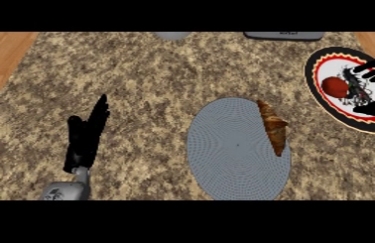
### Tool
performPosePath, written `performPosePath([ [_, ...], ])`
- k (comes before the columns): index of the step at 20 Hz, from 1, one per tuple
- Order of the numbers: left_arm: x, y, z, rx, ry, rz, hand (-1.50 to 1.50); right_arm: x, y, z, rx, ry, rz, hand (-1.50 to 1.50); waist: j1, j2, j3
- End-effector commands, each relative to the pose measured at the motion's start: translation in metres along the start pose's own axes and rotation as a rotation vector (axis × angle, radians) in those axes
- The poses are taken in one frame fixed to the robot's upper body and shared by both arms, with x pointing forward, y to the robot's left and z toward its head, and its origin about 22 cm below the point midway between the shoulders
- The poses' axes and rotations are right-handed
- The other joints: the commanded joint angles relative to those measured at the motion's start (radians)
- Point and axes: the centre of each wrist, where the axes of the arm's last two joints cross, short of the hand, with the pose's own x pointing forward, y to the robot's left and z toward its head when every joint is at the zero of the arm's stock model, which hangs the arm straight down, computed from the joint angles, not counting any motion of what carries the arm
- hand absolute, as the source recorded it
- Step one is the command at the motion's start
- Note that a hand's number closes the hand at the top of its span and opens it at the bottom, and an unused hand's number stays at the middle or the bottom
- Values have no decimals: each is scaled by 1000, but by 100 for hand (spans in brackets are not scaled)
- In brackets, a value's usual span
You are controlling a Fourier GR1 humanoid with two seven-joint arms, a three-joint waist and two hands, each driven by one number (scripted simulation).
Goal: Pick the bell pepper from the placemat and place it in the plate
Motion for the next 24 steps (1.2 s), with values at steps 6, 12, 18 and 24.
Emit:
performPosePath([
  [6, -2, 8, 1, 18, 10, -10, 0, -8, -6, 4, -221, -293, -563, -150, -25, -6, 2],
  [12, -9, 12, 3, 16, -10, 9, 0, -51, -34, 37, -197, -281, -741, -150, -10, -1, 1],
  [18, 0, 6, 2, 0, -15, 8, 0, -67, -14, 47, -160, -317, -790, -150, -7, -1, 2],
  [24, 11, 8, -5, -8, 1, 22, 0, -64, 1, 43, -161, -376, -793, -150, -2, 1, 2],
])
